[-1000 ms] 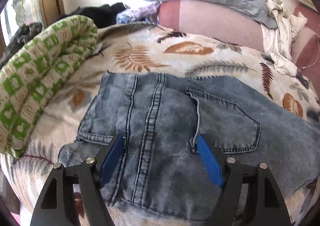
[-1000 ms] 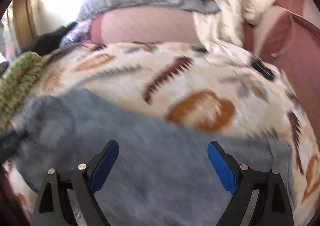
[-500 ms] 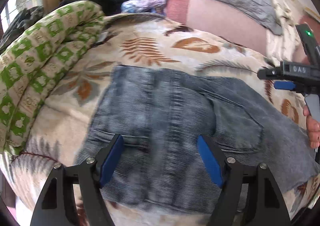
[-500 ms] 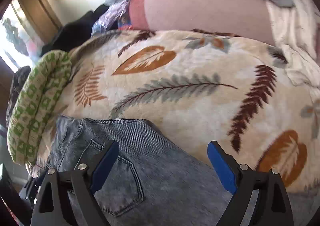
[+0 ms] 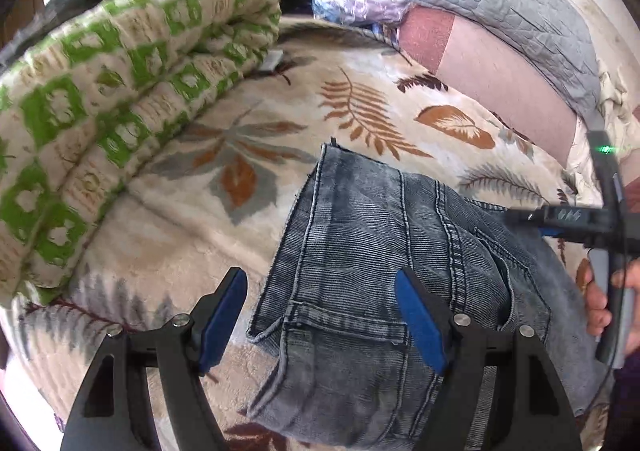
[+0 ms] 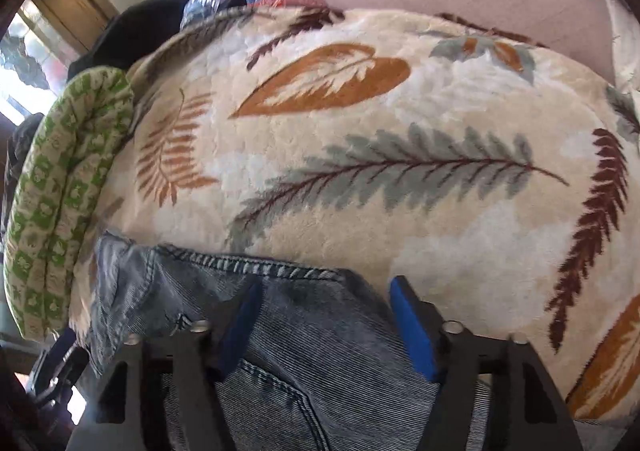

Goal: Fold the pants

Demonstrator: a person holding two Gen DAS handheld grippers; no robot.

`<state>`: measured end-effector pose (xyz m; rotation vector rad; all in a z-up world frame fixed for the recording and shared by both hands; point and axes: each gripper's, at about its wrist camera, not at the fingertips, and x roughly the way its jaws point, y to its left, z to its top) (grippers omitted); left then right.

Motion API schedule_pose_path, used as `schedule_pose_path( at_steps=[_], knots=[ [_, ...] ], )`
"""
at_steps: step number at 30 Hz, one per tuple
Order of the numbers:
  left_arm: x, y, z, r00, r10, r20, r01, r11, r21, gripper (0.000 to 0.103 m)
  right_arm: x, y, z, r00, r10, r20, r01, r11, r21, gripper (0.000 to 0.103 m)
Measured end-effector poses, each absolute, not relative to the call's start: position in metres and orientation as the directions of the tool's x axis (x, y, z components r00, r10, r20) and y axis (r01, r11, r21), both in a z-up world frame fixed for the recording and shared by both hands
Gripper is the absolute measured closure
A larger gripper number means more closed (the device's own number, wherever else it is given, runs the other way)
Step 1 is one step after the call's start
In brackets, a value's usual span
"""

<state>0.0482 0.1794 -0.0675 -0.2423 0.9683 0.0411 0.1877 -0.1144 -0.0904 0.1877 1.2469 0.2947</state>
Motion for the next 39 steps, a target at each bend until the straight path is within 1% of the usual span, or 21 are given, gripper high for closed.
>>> schedule_pose_path(
  at_steps=[1, 2, 3, 4, 5, 6, 8, 10, 11, 14, 16, 20, 24, 27, 29, 30, 31, 33, 37, 39],
  knots=[
    [0.051, 0.183, -0.069, 0.562, -0.092, -0.822, -0.148, 0.966, -0.210, 0.026, 0.187, -0.110, -0.095, 0.275, 0.301, -0.913, -0.128, 0.953, 0.276, 0.064],
    [0.053, 0.187, -0.070, 0.557, -0.116, -0.823, -0.156, 0.958, -0.240, 0.029, 0.186, -0.107, -0.096, 0.275, 0.274, -0.922, -0.136, 0.960, 0.245, 0.076],
    [0.054, 0.190, -0.072, 0.551, -0.133, -0.824, -0.162, 0.951, -0.262, 0.035, 0.186, -0.106, -0.097, 0.283, 0.258, -0.924, -0.142, 0.964, 0.226, 0.079],
    [0.057, 0.193, -0.075, 0.540, -0.150, -0.828, -0.168, 0.945, -0.281, 0.038, 0.185, -0.108, -0.096, 0.289, 0.263, -0.920, -0.142, 0.963, 0.231, 0.083],
    [0.058, 0.194, -0.077, 0.534, -0.158, -0.831, -0.173, 0.941, -0.290, 0.045, 0.186, -0.112, -0.095, 0.299, 0.276, -0.914, -0.135, 0.960, 0.246, 0.089],
    [0.059, 0.195, -0.079, 0.529, -0.155, -0.834, -0.182, 0.939, -0.290, 0.048, 0.188, -0.116, -0.092, 0.311, 0.287, -0.906, -0.124, 0.957, 0.261, 0.089],
    [0.060, 0.195, -0.080, 0.530, -0.149, -0.835, -0.189, 0.939, -0.288, 0.050, 0.190, -0.121, -0.088, 0.328, 0.302, -0.895, -0.117, 0.953, 0.279, 0.092],
    [0.060, 0.193, -0.078, 0.541, -0.131, -0.831, -0.186, 0.945, -0.270, 0.054, 0.192, -0.117, -0.087, 0.335, 0.285, -0.898, -0.131, 0.958, 0.255, 0.092],
    [0.060, 0.193, -0.076, 0.547, -0.122, -0.828, -0.183, 0.948, -0.261, 0.057, 0.192, -0.116, -0.087, 0.345, 0.270, -0.899, -0.135, 0.962, 0.237, 0.093],
    [0.062, 0.188, -0.076, 0.547, -0.109, -0.830, -0.162, 0.959, -0.233, 0.058, 0.195, -0.116, -0.091, 0.377, 0.261, -0.889, -0.105, 0.965, 0.239, 0.093],
    [0.067, 0.187, -0.080, 0.531, -0.092, -0.842, -0.172, 0.962, -0.214, 0.058, 0.197, -0.116, -0.098, 0.366, 0.259, -0.894, -0.090, 0.966, 0.243, 0.093],
    [0.075, 0.195, -0.090, 0.500, -0.113, -0.859, -0.207, 0.947, -0.244, 0.058, 0.200, -0.116, -0.106, 0.358, 0.258, -0.897, -0.067, 0.966, 0.251, 0.093],
    [0.076, 0.198, -0.092, 0.497, -0.124, -0.858, -0.220, 0.939, -0.264, 0.058, 0.196, -0.118, -0.095, 0.350, 0.268, -0.898, -0.065, 0.963, 0.262, 0.087],
    [0.075, 0.201, -0.092, 0.498, -0.140, -0.856, -0.223, 0.933, -0.282, 0.056, 0.180, -0.123, -0.073, 0.408, 0.252, -0.878, -0.079, 0.967, 0.241, 0.074],
    [0.074, 0.203, -0.091, 0.501, -0.146, -0.853, -0.232, 0.927, -0.294, 0.055, 0.162, -0.131, -0.056, 0.442, 0.239, -0.865, -0.089, 0.971, 0.223, 0.047],
    [0.073, 0.204, -0.091, 0.503, -0.146, -0.852, -0.234, 0.926, -0.297, 0.052, 0.152, -0.137, -0.048, 0.462, 0.227, -0.858, -0.090, 0.974, 0.209, 0.041],
    [0.072, 0.204, -0.090, 0.507, -0.142, -0.850, -0.238, 0.925, -0.297, 0.051, 0.142, -0.143, -0.041, 0.485, 0.211, -0.849, -0.088, 0.977, 0.192, 0.039],
    [0.068, 0.203, -0.085, 0.525, -0.110, -0.844, -0.247, 0.929, -0.274, 0.042, 0.118, -0.160, -0.026, 0.518, 0.180, -0.836, -0.073, 0.983, 0.166, 0.039],
    [0.053, 0.195, -0.065, 0.610, -0.030, -0.792, -0.222, 0.953, -0.207, 0.040, 0.067, -0.207, -0.012, 0.544, 0.162, -0.823, -0.006, 0.982, 0.189, 0.038],
    [0.050, 0.187, -0.059, 0.636, -0.013, -0.772, -0.194, 0.965, -0.176, 0.034, 0.044, -0.226, -0.012, 0.538, 0.150, -0.829, 0.025, 0.981, 0.194, 0.038]
  ],
)
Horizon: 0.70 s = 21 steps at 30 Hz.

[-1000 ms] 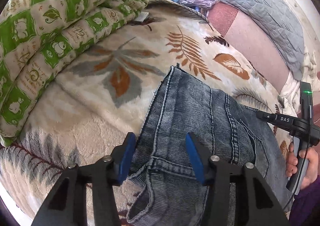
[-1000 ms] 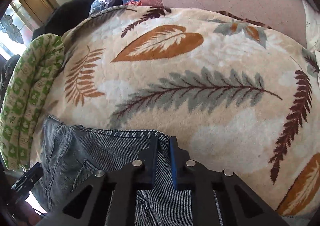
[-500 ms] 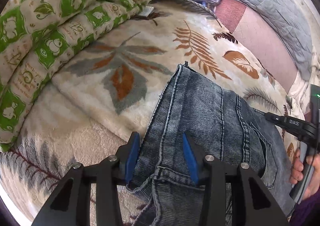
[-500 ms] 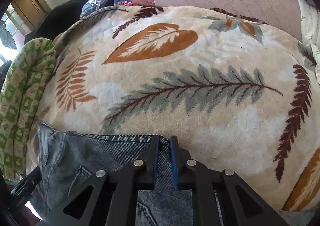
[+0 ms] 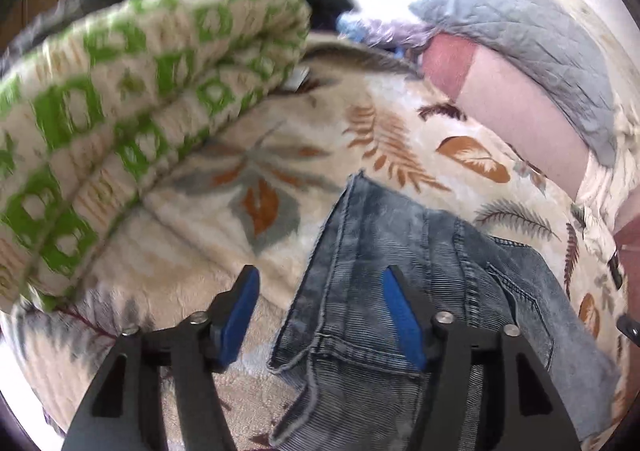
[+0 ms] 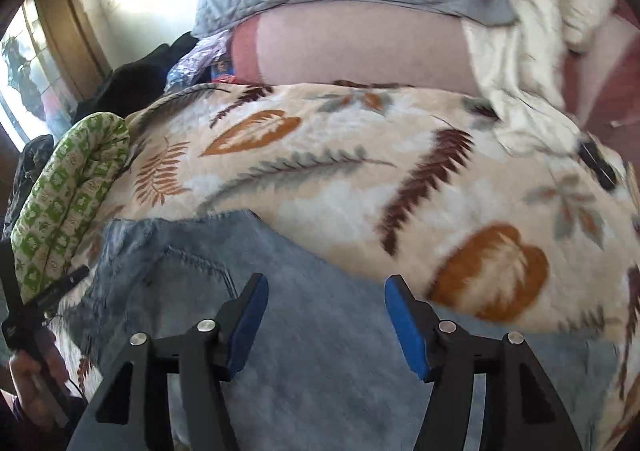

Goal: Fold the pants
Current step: 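Release the jeans and reposition both grippers over the fabric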

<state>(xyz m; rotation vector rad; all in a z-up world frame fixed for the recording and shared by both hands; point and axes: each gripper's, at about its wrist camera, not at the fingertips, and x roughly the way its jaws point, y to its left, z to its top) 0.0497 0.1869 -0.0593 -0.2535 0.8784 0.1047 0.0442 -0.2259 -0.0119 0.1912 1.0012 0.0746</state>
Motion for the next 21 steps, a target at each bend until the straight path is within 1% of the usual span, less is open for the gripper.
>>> schedule_pose_path(
  at_steps=[4, 7, 11, 14, 16, 19, 21],
  knots=[
    [0.050, 0.163, -0.055, 0.640, -0.009, -0.768, -0.120, 0.986, -0.112, 0.034, 0.002, -0.254, -0.026, 0.506, 0.109, -0.856, 0.096, 0.979, 0.181, 0.038],
    [0.049, 0.145, -0.051, 0.624, -0.062, -0.779, -0.033, 0.994, -0.106, 0.034, -0.021, -0.265, -0.041, 0.474, 0.087, -0.876, 0.127, 0.978, 0.166, 0.038],
    [0.045, 0.123, -0.053, 0.611, -0.041, -0.790, 0.027, 0.999, -0.031, 0.033, -0.039, -0.274, -0.060, 0.447, 0.064, -0.892, 0.168, 0.974, 0.154, 0.038],
    [0.046, 0.120, -0.062, 0.558, -0.049, -0.829, 0.037, 0.999, -0.035, 0.033, -0.047, -0.281, -0.073, 0.428, 0.076, -0.901, 0.204, 0.963, 0.178, 0.038],
    [0.052, 0.127, -0.070, 0.512, -0.063, -0.857, 0.017, 0.998, -0.063, 0.033, -0.051, -0.281, -0.080, 0.414, 0.073, -0.907, 0.216, 0.960, 0.176, 0.038],
    [0.053, 0.132, -0.078, 0.488, -0.085, -0.869, -0.003, 0.995, -0.099, 0.033, -0.052, -0.280, -0.094, 0.372, 0.058, -0.926, 0.234, 0.960, 0.154, 0.038],
    [0.052, 0.129, -0.081, 0.491, -0.073, -0.868, 0.005, 0.997, -0.081, 0.032, -0.058, -0.278, -0.094, 0.390, 0.050, -0.919, 0.230, 0.962, 0.150, 0.038]
  ],
)
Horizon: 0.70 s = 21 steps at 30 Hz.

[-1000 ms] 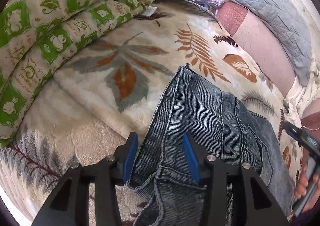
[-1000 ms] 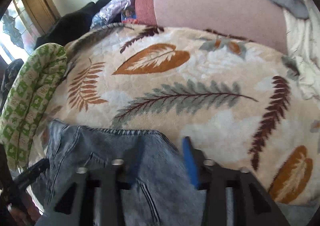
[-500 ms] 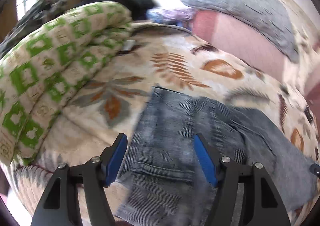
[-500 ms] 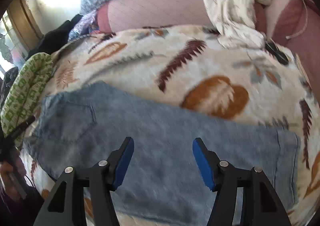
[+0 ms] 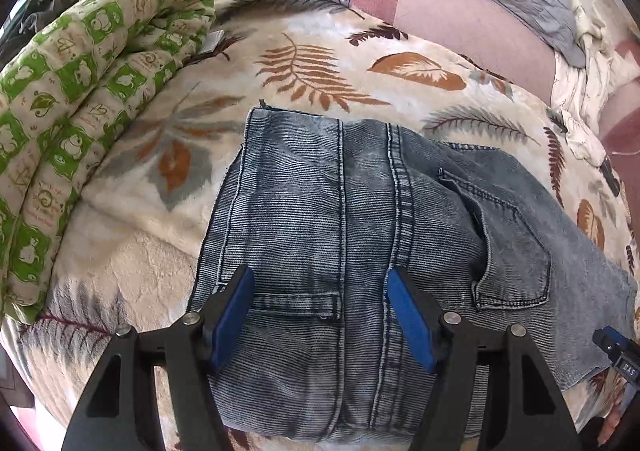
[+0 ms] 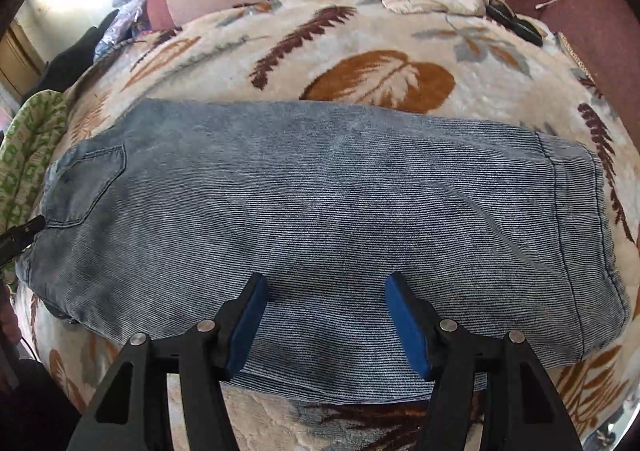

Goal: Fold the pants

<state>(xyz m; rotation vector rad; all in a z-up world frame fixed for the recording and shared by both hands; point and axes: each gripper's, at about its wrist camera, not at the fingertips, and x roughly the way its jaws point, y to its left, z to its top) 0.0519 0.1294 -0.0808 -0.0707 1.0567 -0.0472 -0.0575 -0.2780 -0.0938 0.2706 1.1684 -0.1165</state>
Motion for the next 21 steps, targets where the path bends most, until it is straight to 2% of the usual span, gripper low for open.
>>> schedule_pose_path(
  at_steps=[3, 7, 9, 14, 18, 21],
  knots=[
    [0.051, 0.120, -0.089, 0.504, -0.033, -0.863, 0.033, 0.999, -0.018, 0.024, -0.064, -0.273, -0.097, 0.378, 0.037, -0.925, 0.215, 0.968, 0.126, 0.035],
    [0.044, 0.105, -0.094, 0.565, 0.049, -0.823, 0.056, 0.994, 0.098, 0.019, -0.076, -0.266, -0.097, 0.385, 0.008, -0.923, 0.179, 0.980, 0.083, 0.035],
    [0.043, 0.109, -0.096, 0.572, 0.037, -0.819, 0.048, 0.996, 0.079, 0.019, -0.082, -0.268, -0.095, 0.401, 0.017, -0.916, 0.179, 0.979, 0.096, 0.035],
    [0.040, 0.107, -0.085, 0.564, 0.053, -0.824, 0.040, 0.995, 0.091, 0.019, -0.106, -0.289, -0.074, 0.506, 0.075, -0.859, 0.214, 0.954, 0.209, 0.034],
    [0.035, 0.082, -0.062, 0.566, 0.016, -0.824, 0.126, 0.986, 0.106, 0.019, -0.129, -0.319, -0.059, 0.590, 0.094, -0.802, 0.274, 0.911, 0.309, 0.033],
    [0.038, 0.043, -0.046, 0.515, -0.034, -0.856, 0.230, 0.968, 0.100, 0.019, -0.147, -0.341, -0.053, 0.635, 0.110, -0.765, 0.318, 0.865, 0.388, 0.032]
  ],
)
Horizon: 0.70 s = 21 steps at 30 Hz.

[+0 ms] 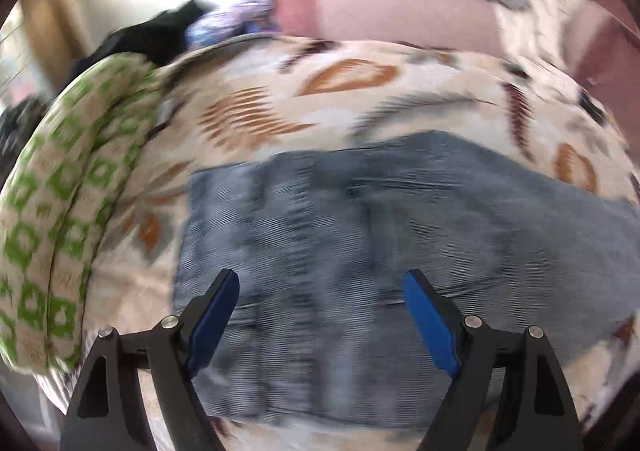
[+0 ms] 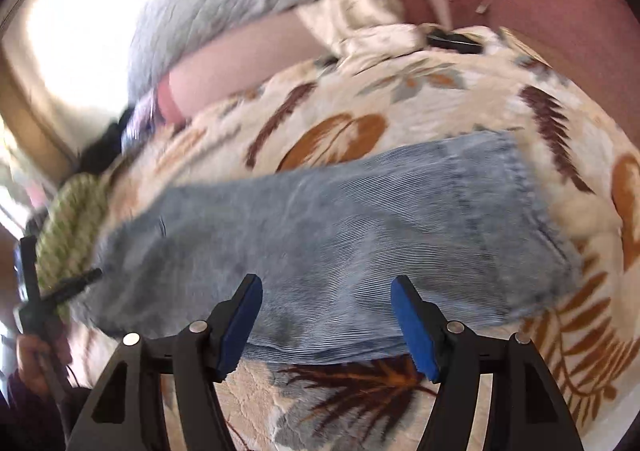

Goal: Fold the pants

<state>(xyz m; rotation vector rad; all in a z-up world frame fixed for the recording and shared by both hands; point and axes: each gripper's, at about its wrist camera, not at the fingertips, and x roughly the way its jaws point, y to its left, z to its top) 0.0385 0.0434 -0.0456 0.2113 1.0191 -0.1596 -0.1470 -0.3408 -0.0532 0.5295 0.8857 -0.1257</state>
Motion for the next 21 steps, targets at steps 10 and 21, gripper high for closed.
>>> schedule_pose_path(
  at_steps=[10, 21],
  knots=[
    [0.025, -0.127, -0.038, 0.372, -0.086, -0.924, 0.552, 0.821, 0.145, 0.019, -0.185, -0.408, -0.057, 0.639, 0.112, -0.761, 0.449, 0.749, 0.487, 0.032],
    [0.023, -0.245, -0.052, 0.238, -0.104, -0.966, 0.644, 0.761, 0.076, 0.019, -0.202, -0.457, -0.090, 0.652, 0.213, -0.728, 0.528, 0.563, 0.636, 0.032]
  ],
)
